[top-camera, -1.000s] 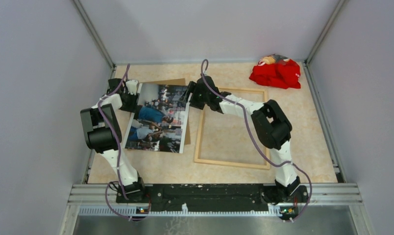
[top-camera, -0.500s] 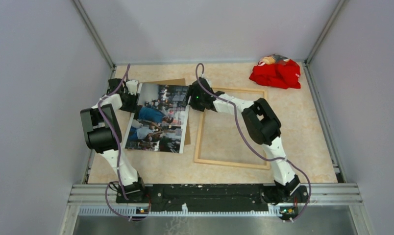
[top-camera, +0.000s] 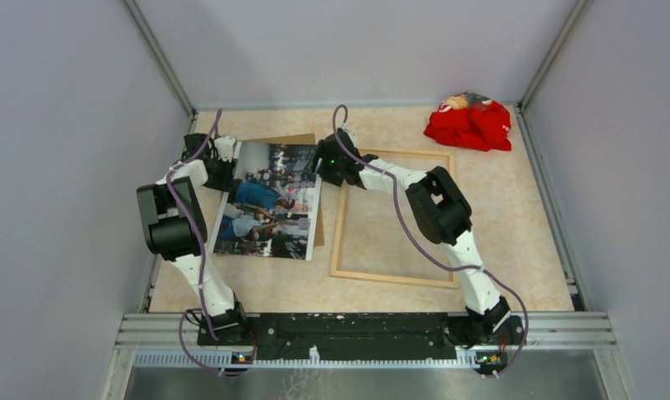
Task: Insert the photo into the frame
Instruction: Pick up the photo at the center of the board.
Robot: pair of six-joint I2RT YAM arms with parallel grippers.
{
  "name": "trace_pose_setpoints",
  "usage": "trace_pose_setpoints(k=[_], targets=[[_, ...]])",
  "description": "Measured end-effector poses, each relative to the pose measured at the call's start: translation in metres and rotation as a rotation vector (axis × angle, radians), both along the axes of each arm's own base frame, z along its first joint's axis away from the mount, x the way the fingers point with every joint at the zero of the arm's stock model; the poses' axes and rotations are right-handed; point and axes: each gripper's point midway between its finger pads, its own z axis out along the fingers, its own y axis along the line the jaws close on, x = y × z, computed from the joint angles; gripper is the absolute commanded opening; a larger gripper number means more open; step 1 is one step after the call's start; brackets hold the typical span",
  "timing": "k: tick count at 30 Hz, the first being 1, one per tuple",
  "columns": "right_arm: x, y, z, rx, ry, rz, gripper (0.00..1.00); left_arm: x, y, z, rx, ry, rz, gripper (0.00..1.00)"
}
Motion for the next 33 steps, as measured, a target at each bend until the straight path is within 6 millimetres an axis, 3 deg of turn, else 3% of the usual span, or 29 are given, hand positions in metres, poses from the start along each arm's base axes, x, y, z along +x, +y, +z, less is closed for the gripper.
trace_pose_setpoints(k=[7,14,20,25,33], targets=[[0.0,0.001,0.001,0.155,-0.014,-0.038,0.65,0.0,0.0,0.0,0.002,-0.002,-0.003,0.5],[-0.012,-0.002,0.004,0.287,0.002,-0.048,0.62,-0.001,0.0,0.0,0.004,-0.007,-0.004,0.5],[-0.018,0.0,0.007,0.325,0.022,-0.035,0.54,-0.001,0.001,0.0,0.015,-0.009,-0.006,0.5],[-0.02,0.0,0.008,0.33,0.023,-0.023,0.55,-0.001,0.003,0.0,0.024,-0.008,-0.007,0.5],[-0.029,0.017,0.042,0.274,-0.066,0.086,0.57,-0.001,0.003,0.0,0.027,-0.008,-0.01,0.49]])
